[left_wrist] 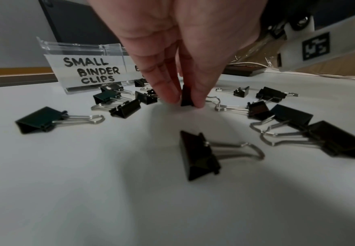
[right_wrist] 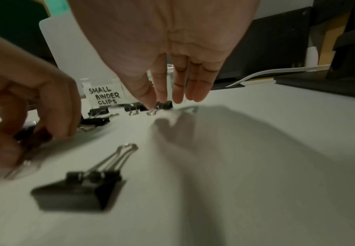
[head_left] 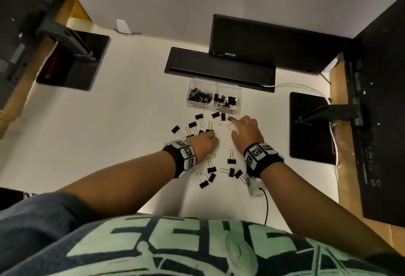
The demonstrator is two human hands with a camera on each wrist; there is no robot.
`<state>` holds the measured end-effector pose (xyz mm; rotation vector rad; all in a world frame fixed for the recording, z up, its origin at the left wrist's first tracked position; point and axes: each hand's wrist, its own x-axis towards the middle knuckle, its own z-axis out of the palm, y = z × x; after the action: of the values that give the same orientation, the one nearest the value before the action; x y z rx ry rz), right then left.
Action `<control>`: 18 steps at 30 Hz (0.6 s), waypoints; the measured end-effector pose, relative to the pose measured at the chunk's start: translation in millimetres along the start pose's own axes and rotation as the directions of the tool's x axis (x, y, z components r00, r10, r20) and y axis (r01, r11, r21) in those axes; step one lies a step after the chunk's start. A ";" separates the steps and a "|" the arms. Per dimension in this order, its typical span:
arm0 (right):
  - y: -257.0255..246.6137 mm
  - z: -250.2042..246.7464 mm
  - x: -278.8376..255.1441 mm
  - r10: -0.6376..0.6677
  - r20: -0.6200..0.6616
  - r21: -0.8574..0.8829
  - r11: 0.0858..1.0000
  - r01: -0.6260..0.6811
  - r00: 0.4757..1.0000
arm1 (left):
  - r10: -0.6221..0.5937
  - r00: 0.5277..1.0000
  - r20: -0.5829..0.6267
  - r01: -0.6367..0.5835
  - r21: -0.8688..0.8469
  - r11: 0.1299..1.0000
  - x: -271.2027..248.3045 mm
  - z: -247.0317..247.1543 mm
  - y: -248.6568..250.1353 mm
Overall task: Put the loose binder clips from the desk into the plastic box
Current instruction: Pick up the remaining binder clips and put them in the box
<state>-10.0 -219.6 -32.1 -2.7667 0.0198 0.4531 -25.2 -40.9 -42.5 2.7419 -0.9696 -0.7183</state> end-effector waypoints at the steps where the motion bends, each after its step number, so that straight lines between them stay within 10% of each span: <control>1: 1.3 2.4 -1.8 -0.004 0.010 -0.035 0.999 0.005 1.000 | -0.010 1.000 -0.028 0.009 -0.018 1.000 -1.4 -0.9 0.4; 11: -5.1 8.4 -5.1 -0.059 -0.025 0.061 0.996 0.061 0.998 | -0.399 0.902 -0.162 0.251 -0.556 0.792 -28.3 -26.9 -18.1; 18: -7.5 17.2 -5.9 -0.057 -0.029 0.023 0.998 0.057 0.998 | -0.549 0.824 -0.138 0.385 -0.576 0.722 -32.7 -29.6 -37.1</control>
<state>-20.4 -207.1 -43.2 -2.7426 -0.0467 0.3962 -12.4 7.9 -14.6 2.4760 0.0357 -0.4967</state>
